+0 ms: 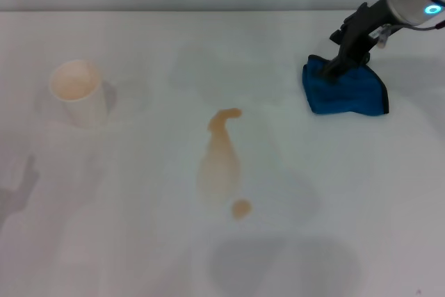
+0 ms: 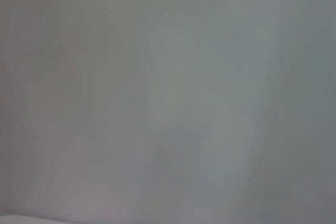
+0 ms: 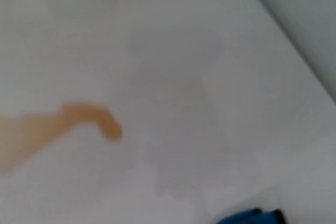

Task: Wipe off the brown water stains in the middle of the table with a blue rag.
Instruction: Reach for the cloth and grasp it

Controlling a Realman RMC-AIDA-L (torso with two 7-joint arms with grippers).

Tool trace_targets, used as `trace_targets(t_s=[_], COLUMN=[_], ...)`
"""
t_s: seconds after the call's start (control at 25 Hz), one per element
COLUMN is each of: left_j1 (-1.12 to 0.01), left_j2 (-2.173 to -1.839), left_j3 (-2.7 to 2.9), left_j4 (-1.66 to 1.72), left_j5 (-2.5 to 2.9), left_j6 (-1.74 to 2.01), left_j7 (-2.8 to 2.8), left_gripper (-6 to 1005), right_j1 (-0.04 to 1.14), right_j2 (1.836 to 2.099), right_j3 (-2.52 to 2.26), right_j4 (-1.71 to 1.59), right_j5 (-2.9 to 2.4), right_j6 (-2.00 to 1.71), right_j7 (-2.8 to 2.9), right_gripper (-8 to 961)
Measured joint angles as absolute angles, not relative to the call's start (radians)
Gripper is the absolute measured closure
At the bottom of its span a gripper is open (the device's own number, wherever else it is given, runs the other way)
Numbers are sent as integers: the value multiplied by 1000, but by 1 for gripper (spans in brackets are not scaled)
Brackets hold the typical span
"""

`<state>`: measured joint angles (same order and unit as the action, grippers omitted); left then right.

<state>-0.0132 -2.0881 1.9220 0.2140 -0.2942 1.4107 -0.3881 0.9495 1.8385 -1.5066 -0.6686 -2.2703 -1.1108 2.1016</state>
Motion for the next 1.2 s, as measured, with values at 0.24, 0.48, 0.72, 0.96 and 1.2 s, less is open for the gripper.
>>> trace_targets(t_s=[0.24, 0.48, 0.72, 0.96, 1.2], left_j1=[-22, -29, -30, -35, -38], left_j2=[-2088, -2088, -2088, -2088, -2088], left_j3=[1922, 1922, 1922, 1922, 1922], left_j4=[214, 213, 213, 213, 213], left_j5=[-295, -295, -294, -291, -291], left_j6=[1410, 1410, 1410, 1410, 1410], left_j7=[-388, -388, -388, -388, -388], left_gripper=[138, 138, 137, 138, 137], right_j1=[1026, 1050, 1097, 1122, 1123], right_j2=[1962, 2013, 2014, 2023, 2027], right_j3=[-1461, -1436, -1437, -1440, -1451], right_j4=[-663, -636, -541, -453, -392], right_j5=[-2667, -2810, -2814, -2810, -2808], right_j6=[-1115, -1122, -1113, -1031, -954], right_j7=[2170, 2175, 2181, 2180, 2181], right_gripper=[260, 269, 261, 264, 268])
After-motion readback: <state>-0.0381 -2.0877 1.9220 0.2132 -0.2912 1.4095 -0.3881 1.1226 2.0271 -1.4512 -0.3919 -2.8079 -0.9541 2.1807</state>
